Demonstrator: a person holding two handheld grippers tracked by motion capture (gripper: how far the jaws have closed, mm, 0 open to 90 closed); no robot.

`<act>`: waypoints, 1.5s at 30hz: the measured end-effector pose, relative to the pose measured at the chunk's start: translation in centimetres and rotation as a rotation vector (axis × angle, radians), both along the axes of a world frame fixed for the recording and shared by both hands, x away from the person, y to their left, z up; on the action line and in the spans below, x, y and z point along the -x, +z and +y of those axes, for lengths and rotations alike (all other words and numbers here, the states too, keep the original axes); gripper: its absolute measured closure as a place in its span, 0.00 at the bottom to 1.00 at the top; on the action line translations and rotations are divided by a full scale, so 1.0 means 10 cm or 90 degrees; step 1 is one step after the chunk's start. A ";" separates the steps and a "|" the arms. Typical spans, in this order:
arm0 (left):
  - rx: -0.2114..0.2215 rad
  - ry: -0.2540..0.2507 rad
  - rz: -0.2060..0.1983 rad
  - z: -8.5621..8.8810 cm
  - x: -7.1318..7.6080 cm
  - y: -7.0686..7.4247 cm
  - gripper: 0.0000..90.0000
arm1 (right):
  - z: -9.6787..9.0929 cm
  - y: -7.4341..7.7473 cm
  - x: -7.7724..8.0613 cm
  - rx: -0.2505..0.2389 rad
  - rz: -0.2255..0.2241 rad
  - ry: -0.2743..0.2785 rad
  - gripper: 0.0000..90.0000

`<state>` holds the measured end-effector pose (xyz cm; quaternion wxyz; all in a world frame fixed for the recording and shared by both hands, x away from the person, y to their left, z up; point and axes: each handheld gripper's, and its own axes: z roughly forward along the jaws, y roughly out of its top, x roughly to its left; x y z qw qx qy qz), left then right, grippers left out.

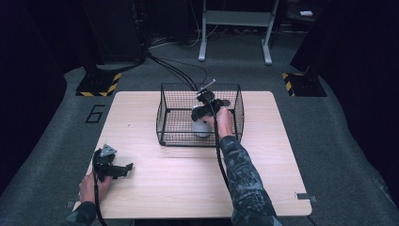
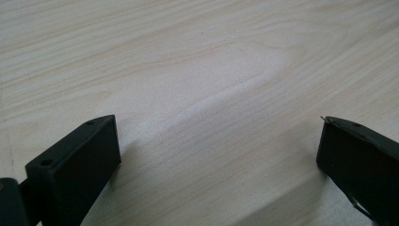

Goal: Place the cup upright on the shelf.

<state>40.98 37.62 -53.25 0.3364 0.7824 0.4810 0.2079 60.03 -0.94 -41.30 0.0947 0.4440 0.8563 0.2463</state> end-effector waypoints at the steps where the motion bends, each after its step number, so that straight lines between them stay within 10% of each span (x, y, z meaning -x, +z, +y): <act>1: 0.000 0.000 0.000 0.00 0.00 0.00 0.00 | 0.00 -0.01 0.01 -0.001 -0.007 0.002 0.06; 25: 0.000 0.000 0.000 0.00 0.00 0.00 0.00 | -0.06 -0.09 0.24 -0.020 -0.041 0.004 0.00; 45: 0.000 0.000 0.000 0.00 0.00 0.00 0.00 | -0.32 0.50 0.74 -0.051 -0.121 0.043 0.00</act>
